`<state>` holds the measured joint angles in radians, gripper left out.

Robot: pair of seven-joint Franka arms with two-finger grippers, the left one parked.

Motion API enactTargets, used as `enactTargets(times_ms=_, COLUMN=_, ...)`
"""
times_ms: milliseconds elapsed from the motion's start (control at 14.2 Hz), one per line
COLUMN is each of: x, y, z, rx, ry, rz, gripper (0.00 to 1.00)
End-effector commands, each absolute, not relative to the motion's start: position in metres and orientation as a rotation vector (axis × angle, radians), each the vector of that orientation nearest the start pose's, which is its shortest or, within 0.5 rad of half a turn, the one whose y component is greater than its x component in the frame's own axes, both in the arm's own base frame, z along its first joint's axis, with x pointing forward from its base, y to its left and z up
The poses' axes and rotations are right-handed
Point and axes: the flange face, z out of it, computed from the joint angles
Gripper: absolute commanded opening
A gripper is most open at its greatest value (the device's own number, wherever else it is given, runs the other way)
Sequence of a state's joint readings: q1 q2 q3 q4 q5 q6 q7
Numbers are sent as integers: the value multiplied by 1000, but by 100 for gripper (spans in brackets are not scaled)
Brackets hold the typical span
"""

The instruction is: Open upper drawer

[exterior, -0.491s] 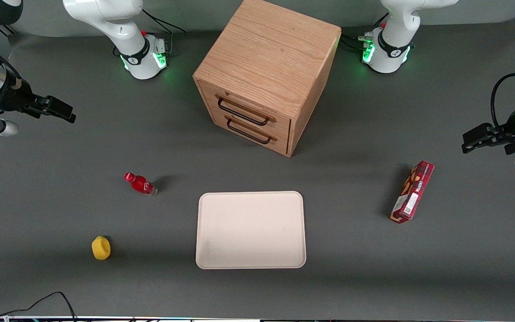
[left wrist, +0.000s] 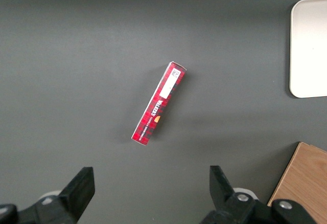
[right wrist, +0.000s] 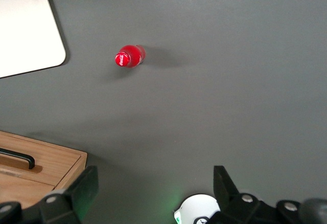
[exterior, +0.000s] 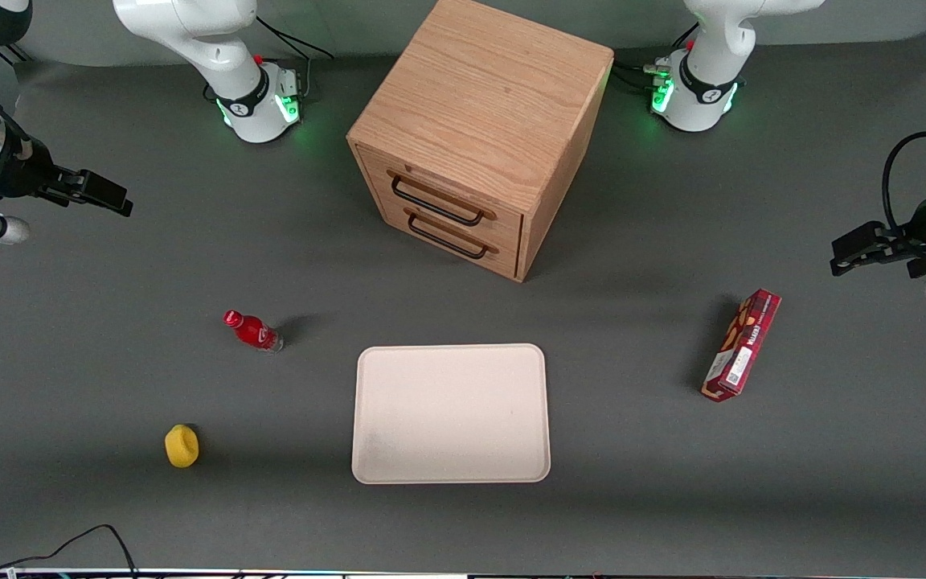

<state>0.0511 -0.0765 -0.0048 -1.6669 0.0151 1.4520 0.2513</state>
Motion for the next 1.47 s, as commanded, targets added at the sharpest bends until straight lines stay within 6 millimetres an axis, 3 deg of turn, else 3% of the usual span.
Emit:
enactTargets(times_ms=0, x=514, y=48, z=633, rx=-3126, ry=245, rz=191, gripper=100)
enactTargets(times_ms=140, x=511, y=98, z=654, rx=-3107, ry=-27, rz=128, gripper=100)
enactTargets(times_ms=421, x=527, y=145, z=651, rx=-2914, ry=-531, rz=114, gripper=100)
enactTargets(times_ms=632, x=536, y=196, z=621, rx=-2731, ry=-858, rz=174, gripper=100)
enactTargets(times_ms=842, x=557, y=245, z=572, rx=-2388, ry=-1117, rz=227, gripper=100)
enactTargets(times_ms=1263, x=568, y=324, z=471, rx=-2207, ry=-1170, rz=345, gripper=100)
enactTargets(times_ms=1404, x=565, y=345, z=453, rx=-2210, ry=-1199, rz=343, gripper=100)
